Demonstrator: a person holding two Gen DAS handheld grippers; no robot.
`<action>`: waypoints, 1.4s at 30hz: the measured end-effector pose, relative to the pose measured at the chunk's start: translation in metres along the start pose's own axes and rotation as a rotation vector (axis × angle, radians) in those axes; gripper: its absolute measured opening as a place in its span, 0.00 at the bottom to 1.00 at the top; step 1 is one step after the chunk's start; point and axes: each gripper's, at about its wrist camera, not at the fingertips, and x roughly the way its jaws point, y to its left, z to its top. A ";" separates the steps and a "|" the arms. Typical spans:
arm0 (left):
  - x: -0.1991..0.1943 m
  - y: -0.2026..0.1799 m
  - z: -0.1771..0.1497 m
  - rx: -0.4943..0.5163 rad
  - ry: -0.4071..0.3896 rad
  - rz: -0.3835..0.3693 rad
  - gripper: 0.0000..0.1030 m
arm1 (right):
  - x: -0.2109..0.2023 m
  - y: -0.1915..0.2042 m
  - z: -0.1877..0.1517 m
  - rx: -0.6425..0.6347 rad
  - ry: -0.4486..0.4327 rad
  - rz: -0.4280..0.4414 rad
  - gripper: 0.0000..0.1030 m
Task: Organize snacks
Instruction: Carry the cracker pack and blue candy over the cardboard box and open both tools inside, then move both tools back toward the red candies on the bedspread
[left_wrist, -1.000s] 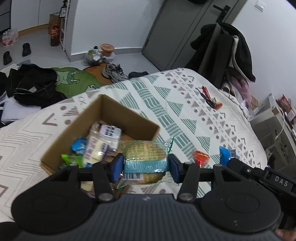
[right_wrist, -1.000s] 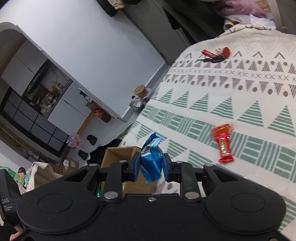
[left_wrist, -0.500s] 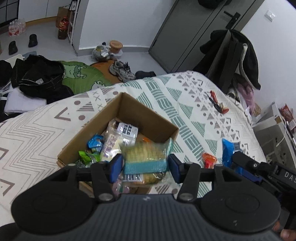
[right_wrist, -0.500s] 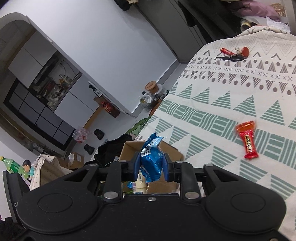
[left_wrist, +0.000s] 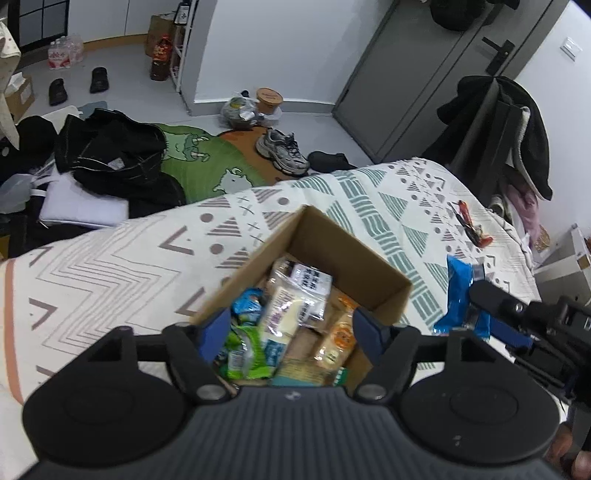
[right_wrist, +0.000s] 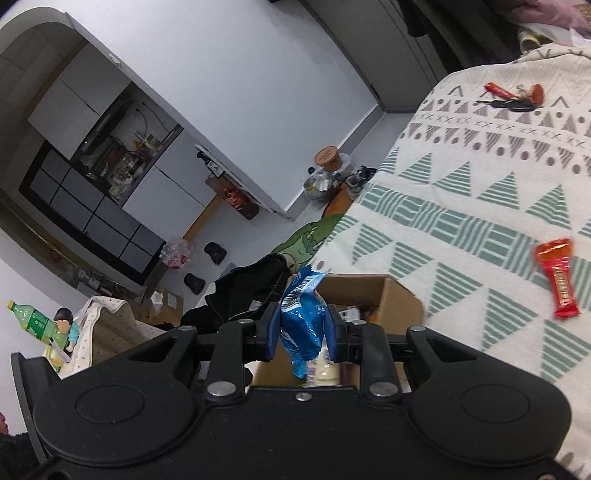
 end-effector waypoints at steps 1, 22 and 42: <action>0.000 0.002 0.001 0.000 -0.003 0.007 0.73 | 0.003 0.002 0.001 0.004 0.004 0.011 0.28; 0.020 -0.025 -0.001 0.038 0.021 -0.025 0.85 | -0.033 -0.069 0.008 0.046 0.001 -0.160 0.59; 0.043 -0.125 -0.025 0.220 0.017 -0.114 0.84 | -0.050 -0.162 0.010 0.052 -0.005 -0.286 0.63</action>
